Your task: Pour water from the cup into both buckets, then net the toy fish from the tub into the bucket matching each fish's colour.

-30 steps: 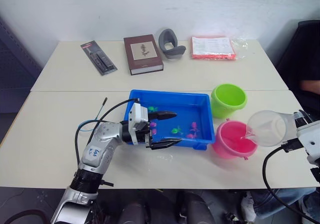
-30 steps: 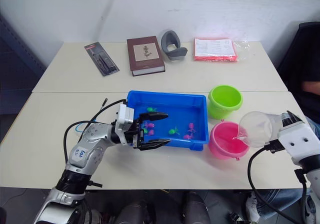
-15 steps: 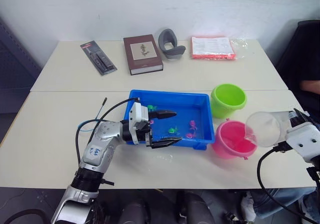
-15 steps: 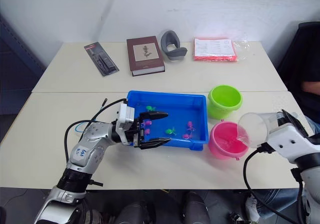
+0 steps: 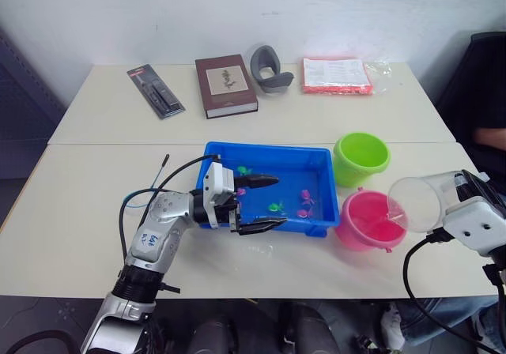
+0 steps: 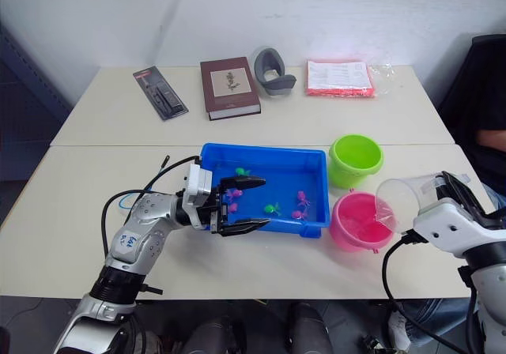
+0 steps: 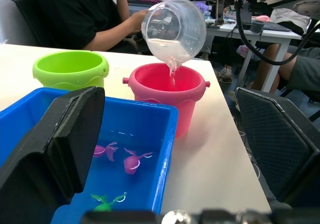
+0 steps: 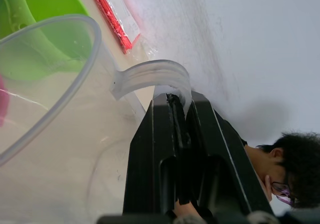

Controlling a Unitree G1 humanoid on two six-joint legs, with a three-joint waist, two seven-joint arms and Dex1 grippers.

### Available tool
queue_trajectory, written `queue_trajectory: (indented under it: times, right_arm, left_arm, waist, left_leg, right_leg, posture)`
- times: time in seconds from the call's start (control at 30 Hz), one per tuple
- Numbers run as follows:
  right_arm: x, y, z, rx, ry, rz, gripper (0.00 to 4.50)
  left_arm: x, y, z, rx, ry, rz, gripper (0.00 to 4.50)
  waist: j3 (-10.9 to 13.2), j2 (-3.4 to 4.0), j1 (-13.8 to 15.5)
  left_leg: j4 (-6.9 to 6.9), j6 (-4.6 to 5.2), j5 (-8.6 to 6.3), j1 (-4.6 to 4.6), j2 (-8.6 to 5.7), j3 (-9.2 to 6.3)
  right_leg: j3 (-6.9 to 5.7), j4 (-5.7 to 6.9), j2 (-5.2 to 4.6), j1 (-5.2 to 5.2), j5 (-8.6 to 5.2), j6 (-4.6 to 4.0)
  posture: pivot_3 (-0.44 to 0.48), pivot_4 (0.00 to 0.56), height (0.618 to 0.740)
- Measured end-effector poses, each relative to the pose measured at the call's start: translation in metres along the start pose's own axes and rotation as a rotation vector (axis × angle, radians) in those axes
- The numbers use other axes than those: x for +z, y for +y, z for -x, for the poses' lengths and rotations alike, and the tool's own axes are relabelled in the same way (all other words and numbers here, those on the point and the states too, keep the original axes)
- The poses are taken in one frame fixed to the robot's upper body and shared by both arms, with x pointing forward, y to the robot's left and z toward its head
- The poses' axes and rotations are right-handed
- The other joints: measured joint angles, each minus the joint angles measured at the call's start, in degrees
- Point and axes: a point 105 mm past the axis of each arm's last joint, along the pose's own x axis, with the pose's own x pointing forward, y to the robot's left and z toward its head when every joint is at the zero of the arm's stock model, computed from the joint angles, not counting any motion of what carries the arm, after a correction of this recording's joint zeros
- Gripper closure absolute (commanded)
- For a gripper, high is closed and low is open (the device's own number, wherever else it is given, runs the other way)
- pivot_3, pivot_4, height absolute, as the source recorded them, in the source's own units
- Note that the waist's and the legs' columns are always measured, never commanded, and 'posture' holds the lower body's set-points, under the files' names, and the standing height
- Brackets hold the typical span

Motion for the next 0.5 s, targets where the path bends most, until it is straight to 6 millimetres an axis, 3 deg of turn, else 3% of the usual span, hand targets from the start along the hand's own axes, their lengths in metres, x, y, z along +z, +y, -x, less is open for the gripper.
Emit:
queue_trajectory:
  times: [0.2,0.37,0.5]
  right_arm:
    - [-0.001,0.002,0.001,-0.01,0.001,-0.031,4.43]
    - [-0.008,0.003,0.003,-0.064,0.04,-0.237,4.43]
    - [-0.013,-0.006,0.003,-0.15,0.068,-0.439,4.43]
  left_arm:
    - [-0.001,0.001,0.0,0.003,0.001,-0.002,0.0]
    - [0.001,0.002,0.001,0.013,-0.003,-0.01,0.0]
    - [0.008,0.012,0.003,0.057,-0.017,-0.023,0.0]
  waist:
    - [0.0,0.0,0.02]
    - [0.0,-0.01,-0.01]
    - [0.01,-0.02,-0.02]
  left_leg:
    - [0.0,0.0,0.0,0.0,0.0,0.0]
    - [0.01,0.0,0.01,0.0,0.0,0.0]
    - [0.02,0.01,0.01,0.01,0.0,-0.01]
  right_leg:
    - [0.0,0.0,0.0,0.0,0.0,0.0]
    - [0.0,0.02,0.0,0.0,0.0,0.0]
    - [0.01,0.05,-0.01,0.0,0.0,0.0]
  posture:
    - [0.0,0.15,0.74]
    - [0.0,0.15,0.74]
    - [0.0,0.15,0.74]
